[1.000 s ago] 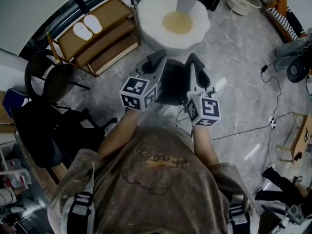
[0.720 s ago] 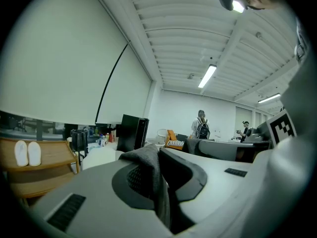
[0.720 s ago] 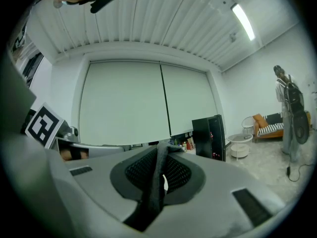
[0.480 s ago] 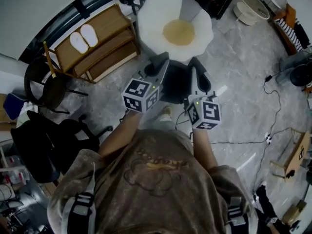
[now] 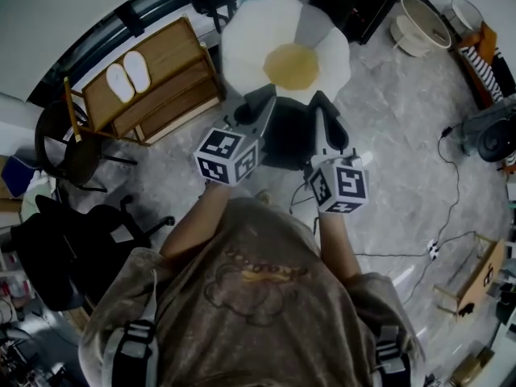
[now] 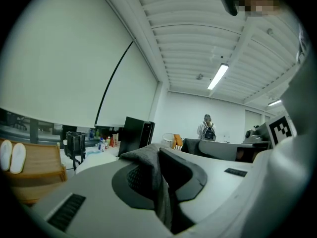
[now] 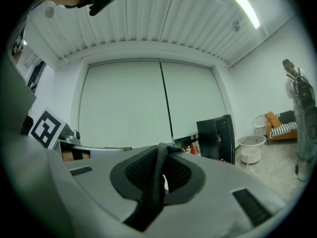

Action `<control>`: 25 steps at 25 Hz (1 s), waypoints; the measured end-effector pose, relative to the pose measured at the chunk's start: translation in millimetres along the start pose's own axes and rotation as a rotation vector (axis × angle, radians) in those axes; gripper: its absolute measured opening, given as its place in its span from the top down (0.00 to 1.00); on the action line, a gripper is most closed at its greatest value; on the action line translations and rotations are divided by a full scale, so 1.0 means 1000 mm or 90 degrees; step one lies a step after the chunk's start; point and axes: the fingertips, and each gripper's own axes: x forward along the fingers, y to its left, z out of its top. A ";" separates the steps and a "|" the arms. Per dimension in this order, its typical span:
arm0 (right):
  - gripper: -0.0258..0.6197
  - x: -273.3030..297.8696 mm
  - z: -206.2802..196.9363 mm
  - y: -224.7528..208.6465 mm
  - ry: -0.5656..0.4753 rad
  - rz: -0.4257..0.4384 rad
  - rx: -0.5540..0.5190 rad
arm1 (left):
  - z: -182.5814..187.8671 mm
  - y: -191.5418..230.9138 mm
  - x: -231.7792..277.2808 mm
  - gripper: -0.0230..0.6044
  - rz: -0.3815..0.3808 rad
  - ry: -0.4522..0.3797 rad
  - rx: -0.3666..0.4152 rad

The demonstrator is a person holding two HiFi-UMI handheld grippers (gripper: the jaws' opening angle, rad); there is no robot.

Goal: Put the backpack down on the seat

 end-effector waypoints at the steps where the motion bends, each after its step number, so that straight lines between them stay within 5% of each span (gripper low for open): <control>1: 0.90 0.005 0.002 -0.006 -0.001 0.001 -0.001 | 0.002 0.000 0.007 0.91 -0.001 -0.001 0.000; 25: 0.90 0.186 -0.002 -0.119 0.031 -0.027 0.039 | 0.021 0.094 0.199 0.91 -0.029 0.047 -0.010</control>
